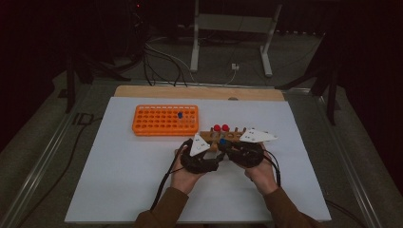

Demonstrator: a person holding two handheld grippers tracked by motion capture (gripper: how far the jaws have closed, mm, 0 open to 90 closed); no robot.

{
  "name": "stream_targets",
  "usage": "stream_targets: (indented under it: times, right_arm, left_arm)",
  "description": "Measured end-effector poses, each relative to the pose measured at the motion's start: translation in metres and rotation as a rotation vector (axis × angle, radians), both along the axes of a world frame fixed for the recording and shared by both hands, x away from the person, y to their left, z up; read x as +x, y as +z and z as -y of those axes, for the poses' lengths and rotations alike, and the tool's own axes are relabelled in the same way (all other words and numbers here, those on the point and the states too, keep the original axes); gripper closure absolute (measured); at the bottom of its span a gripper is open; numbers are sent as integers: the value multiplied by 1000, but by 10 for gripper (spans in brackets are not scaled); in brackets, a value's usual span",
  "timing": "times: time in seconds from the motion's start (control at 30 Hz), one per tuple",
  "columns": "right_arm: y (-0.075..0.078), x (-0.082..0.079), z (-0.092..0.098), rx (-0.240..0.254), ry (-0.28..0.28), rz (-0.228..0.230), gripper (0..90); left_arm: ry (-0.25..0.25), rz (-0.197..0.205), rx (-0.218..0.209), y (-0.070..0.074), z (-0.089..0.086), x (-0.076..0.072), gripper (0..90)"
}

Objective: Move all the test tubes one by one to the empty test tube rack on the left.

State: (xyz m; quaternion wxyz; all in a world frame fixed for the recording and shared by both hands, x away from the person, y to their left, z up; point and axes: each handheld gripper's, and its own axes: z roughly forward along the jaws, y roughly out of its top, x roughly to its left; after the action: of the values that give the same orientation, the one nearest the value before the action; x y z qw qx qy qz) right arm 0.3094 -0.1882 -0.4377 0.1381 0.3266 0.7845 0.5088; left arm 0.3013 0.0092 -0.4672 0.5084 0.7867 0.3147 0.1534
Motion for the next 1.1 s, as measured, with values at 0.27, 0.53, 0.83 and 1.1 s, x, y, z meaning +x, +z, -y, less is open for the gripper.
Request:
stream_targets:
  times: [0.27, 0.53, 0.83, 1.1]
  right_arm:
    - [-1, -1, -2, -6, 9, -4, 762]
    - [0, -1, -2, 0, 13, -5, 760]
    - [6, -1, 7, 56, 5, 21, 541]
    - [10, 0, 18, 75, -39, 36, 305]
  left_arm:
    - [-27, 13, -5, 0, 1, -2, 684]
    - [-26, 27, 1, 0, 1, -3, 777]
    - [3, 29, 11, 1, -7, 0, 780]
    - [52, 38, 0, 7, -26, 4, 780]
